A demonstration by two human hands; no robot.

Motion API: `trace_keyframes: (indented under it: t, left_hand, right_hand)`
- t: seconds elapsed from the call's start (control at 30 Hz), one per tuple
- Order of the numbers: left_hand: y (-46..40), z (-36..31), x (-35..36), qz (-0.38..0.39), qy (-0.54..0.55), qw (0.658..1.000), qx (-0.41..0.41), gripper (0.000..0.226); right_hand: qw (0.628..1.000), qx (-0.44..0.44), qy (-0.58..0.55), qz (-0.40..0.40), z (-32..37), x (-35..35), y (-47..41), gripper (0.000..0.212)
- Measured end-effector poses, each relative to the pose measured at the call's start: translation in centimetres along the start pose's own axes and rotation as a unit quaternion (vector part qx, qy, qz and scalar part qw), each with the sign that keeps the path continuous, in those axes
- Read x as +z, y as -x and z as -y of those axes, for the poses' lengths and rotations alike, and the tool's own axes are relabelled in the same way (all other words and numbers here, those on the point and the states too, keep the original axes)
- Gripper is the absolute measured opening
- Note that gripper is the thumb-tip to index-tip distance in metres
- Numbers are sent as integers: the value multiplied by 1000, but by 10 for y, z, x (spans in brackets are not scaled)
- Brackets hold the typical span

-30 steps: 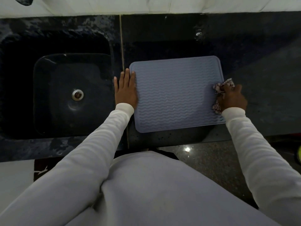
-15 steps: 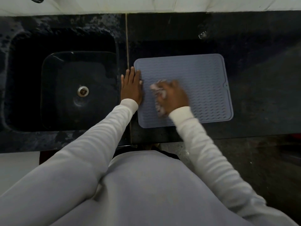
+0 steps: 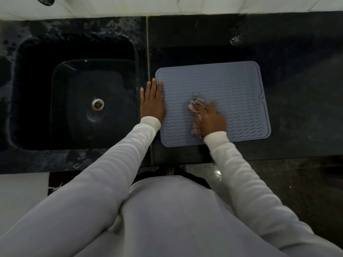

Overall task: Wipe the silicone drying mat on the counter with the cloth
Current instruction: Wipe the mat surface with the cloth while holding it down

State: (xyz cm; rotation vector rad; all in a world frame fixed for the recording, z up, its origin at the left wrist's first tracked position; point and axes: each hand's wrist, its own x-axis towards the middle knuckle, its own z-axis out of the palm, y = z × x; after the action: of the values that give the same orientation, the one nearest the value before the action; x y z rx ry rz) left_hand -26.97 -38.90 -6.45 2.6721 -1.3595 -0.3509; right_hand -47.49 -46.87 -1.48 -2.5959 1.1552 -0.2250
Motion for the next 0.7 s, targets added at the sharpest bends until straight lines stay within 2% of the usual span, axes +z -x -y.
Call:
trace_keyframes:
  t: [0.03, 0.07, 0.17, 0.27, 0.37, 0.7]
  left_hand:
    - [0, 0, 0, -2, -3, 1000, 1, 58]
    - [1, 0, 0, -4, -7, 1000, 0, 59]
    - [2, 0, 2, -9, -10, 1000, 0, 58]
    - [1, 0, 1, -10, -6, 1000, -1, 57]
    - [0, 1, 3, -9, 2, 1000, -3, 56]
    - [1, 1, 4, -15, 27, 1000, -3, 53]
  right_hand:
    - [999, 10, 9, -29, -16, -9, 1, 40]
    - [999, 36, 11, -26, -31, -17, 0, 40]
    - [987, 148, 54, 43, -77, -34, -4, 52]
    - [971, 208, 110, 48, -122, -51, -6, 44]
    - [955, 259, 133, 50, -162, -65, -5, 45]
    - [952, 271, 130, 51, -163, -66, -6, 44]
